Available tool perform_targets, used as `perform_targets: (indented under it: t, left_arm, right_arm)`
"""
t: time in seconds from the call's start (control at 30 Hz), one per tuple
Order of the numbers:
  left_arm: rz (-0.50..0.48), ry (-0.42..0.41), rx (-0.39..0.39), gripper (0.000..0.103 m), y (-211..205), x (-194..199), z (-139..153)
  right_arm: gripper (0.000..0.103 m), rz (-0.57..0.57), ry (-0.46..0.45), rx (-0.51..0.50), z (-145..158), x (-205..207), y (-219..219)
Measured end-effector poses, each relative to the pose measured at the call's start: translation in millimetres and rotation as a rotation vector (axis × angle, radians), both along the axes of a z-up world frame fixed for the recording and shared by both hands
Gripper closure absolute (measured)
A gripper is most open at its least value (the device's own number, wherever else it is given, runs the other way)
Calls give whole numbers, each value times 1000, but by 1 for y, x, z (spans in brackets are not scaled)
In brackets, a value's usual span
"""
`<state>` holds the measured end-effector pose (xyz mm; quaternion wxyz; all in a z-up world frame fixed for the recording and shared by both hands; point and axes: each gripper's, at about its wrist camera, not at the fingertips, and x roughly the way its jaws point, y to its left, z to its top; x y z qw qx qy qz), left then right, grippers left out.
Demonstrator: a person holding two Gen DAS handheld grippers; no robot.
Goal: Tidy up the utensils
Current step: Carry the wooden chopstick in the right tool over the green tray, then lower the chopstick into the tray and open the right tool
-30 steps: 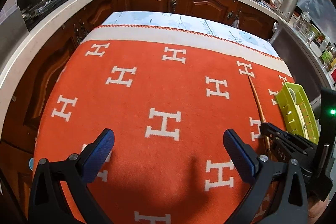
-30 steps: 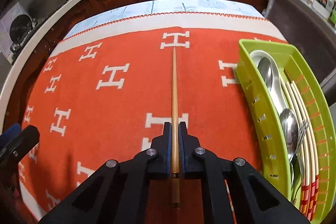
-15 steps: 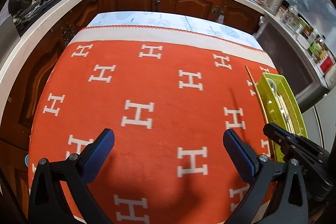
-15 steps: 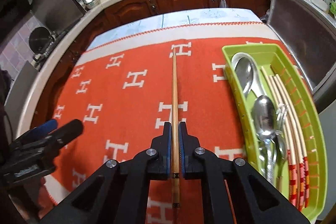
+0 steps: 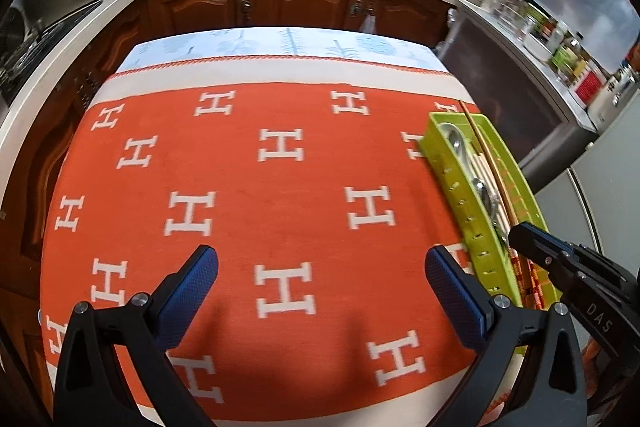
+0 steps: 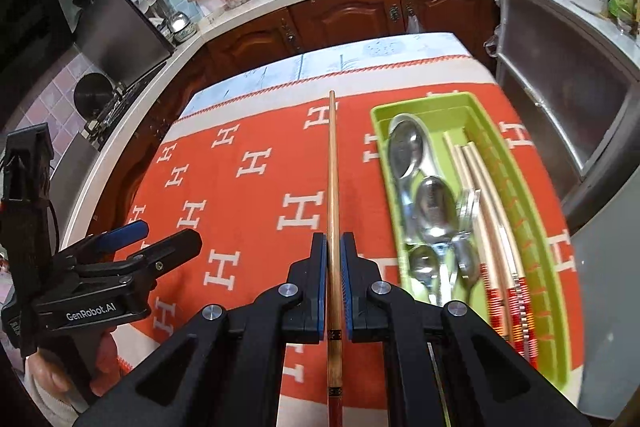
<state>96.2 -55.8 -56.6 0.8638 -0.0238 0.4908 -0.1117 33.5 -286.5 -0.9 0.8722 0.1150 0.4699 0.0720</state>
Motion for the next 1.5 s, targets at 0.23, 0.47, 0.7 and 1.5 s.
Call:
perform_targets:
  t: [0.23, 0.47, 0.7, 1.5]
  left_arm:
    - [-40, 2, -6, 1, -24, 2, 4]
    - [-61, 12, -25, 1, -43, 10, 6]
    - [-85, 30, -18, 1, -58, 12, 0]
    - [-77, 63, -16, 1, -61, 9, -8]
  right_arm:
    - [97, -50, -16, -10, 12, -11, -41]
    - [97, -68, 11, -4, 6, -10, -67]
    - [97, -70, 21, -69, -1, -2, -77]
    - [61, -164, 71, -94, -19, -9, -93]
